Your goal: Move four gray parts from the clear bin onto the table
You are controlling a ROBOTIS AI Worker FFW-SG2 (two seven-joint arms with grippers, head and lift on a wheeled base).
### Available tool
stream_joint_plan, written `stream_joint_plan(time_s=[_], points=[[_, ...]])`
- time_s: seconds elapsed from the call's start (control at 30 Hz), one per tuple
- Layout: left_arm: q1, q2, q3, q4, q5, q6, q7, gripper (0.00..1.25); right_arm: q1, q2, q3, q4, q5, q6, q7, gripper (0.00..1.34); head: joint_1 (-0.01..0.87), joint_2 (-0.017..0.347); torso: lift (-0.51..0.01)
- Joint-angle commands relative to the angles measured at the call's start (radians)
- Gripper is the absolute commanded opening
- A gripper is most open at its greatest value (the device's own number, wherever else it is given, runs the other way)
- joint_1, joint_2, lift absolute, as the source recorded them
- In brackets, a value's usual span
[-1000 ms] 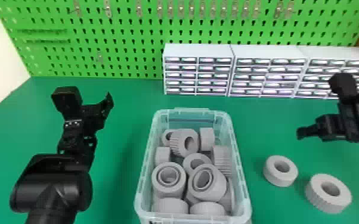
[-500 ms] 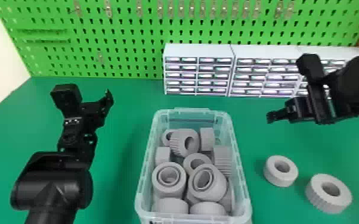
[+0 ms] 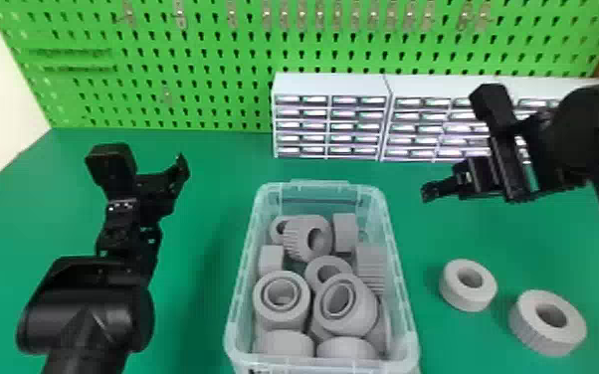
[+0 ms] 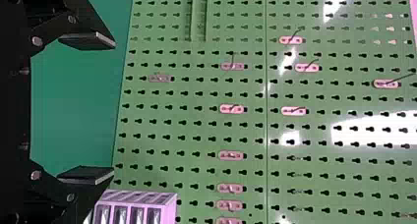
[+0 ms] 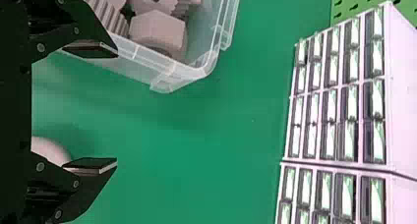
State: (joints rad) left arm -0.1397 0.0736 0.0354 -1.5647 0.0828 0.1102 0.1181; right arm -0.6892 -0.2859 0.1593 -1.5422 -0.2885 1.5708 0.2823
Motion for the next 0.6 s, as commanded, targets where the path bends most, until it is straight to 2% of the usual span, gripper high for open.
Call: stream_joint_plan(time_s=[0.0, 0.57], points=[[0.0, 0.0, -0.003, 0.0, 0.0, 0.0, 0.0, 0.9, -0.003, 0.014, 0.022, -0.001, -0.005, 0.001, 0.0, 0.86, 0.693, 0.072, -0.052], [-0.006, 0.0, 0.003, 0.0, 0.0, 0.0, 0.0, 0.9, -0.033, 0.051, 0.114, -0.001, -0.067, 0.001, 0.0, 0.86, 0.693, 0.072, -0.052]])
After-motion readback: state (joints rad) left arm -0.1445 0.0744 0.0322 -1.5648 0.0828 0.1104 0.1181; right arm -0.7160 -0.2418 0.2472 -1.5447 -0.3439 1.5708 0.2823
